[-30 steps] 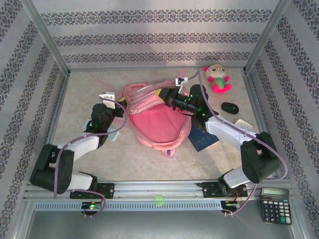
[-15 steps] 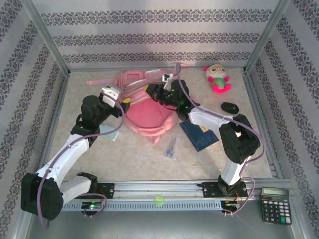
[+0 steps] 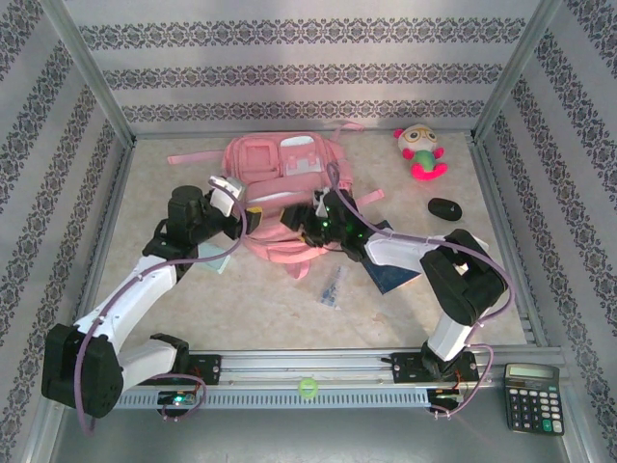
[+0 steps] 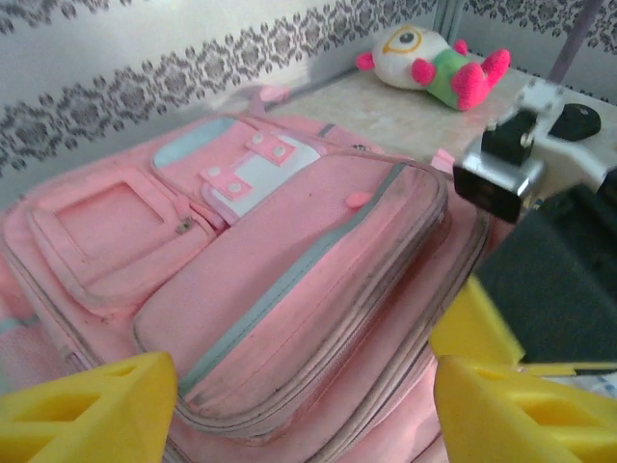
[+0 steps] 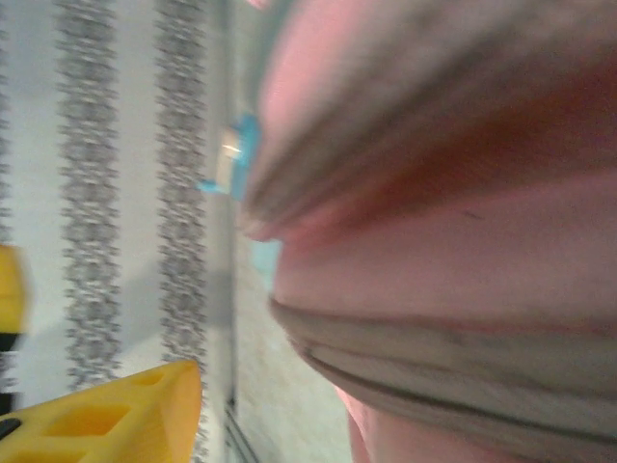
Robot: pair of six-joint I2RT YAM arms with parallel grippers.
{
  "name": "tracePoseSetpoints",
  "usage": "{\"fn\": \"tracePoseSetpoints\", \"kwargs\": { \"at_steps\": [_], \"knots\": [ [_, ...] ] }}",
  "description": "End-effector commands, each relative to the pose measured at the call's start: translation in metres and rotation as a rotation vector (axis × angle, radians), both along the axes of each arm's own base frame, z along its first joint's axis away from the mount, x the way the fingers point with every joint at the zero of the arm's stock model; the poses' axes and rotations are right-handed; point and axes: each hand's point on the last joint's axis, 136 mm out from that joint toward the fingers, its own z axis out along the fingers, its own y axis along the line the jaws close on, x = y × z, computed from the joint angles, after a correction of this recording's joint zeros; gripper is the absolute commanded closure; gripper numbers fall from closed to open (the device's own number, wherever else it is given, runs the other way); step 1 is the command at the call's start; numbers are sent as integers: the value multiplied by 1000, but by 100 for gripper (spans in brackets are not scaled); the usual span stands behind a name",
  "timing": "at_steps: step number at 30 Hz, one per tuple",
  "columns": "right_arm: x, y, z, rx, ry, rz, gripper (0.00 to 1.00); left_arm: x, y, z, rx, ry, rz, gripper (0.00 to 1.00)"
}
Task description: Pack books, pencil case, and school supplies into a backpack
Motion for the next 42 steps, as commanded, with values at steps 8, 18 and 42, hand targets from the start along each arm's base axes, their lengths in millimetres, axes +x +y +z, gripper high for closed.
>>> {"fn": "tracePoseSetpoints", "kwargs": {
  "at_steps": [8, 18, 42],
  "knots": [
    [-62, -16, 0, -97, 100, 174, 33, -25, -29, -45, -121, 368, 198, 33],
    [-38, -6, 31, -54, 42, 57, 61, -19, -38, -59, -160, 499, 323, 36],
    [-15, 30, -16, 46, 278, -233, 43, 35, 40, -173, 44, 815, 708, 55]
  ]
}}
